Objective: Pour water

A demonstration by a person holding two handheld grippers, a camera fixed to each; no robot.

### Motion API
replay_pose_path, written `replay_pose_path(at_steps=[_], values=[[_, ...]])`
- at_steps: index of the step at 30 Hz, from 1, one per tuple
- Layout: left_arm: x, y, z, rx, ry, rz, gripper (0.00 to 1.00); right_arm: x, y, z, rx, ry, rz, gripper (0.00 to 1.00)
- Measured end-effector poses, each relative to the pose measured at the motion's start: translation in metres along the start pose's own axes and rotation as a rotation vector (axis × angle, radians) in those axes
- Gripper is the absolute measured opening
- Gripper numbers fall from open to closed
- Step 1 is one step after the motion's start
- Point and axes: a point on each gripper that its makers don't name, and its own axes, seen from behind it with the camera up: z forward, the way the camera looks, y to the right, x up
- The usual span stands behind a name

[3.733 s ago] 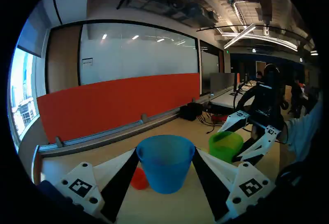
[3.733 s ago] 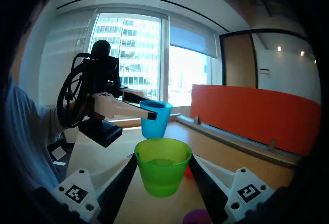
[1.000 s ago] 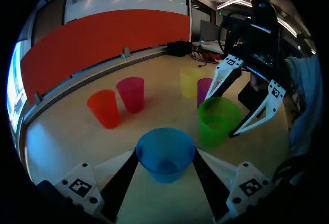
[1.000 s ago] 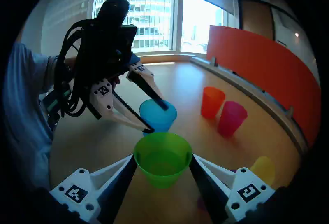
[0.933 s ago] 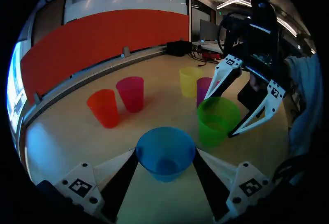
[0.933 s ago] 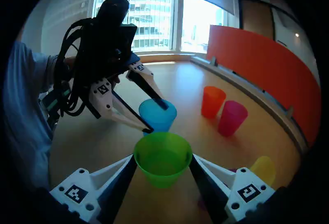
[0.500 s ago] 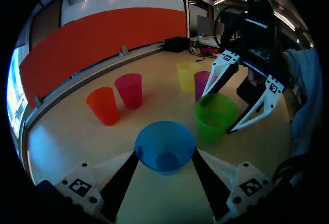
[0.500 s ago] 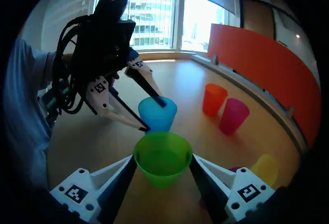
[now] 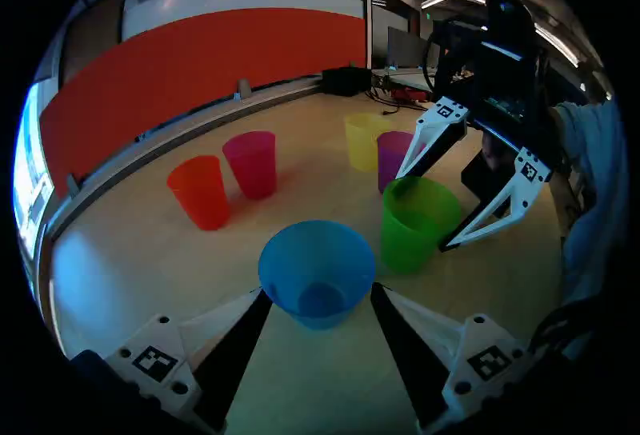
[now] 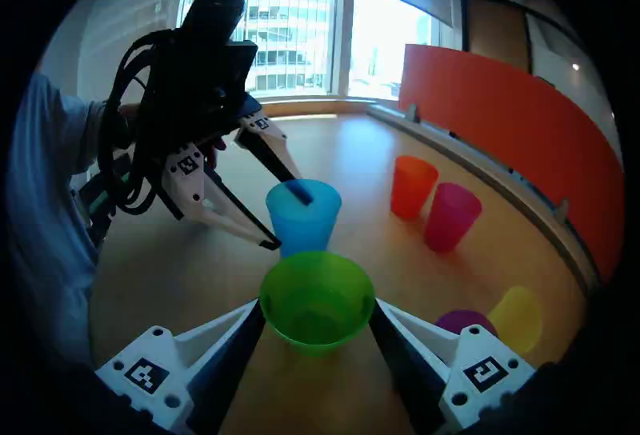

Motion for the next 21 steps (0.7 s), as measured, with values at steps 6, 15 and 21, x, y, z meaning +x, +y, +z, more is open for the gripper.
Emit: replay_pose_path(at_steps=[6, 15, 21], values=[[-0.001, 0.000, -0.002, 0.003, -0.002, -0.009, 0.91, -0.002, 0.003, -0.002, -0.020, -0.001, -0.002, 1.00], [-0.004, 0.001, -0.009, 0.010, -0.005, -0.006, 0.91, 0.002, 0.002, -0.012, -0.035, 0.009, -0.007, 1.00], [-0.003, 0.001, -0.016, 0.020, 0.004, -0.011, 0.91, 0.009, 0.000, -0.024, -0.040, 0.026, -0.007, 1.00]])
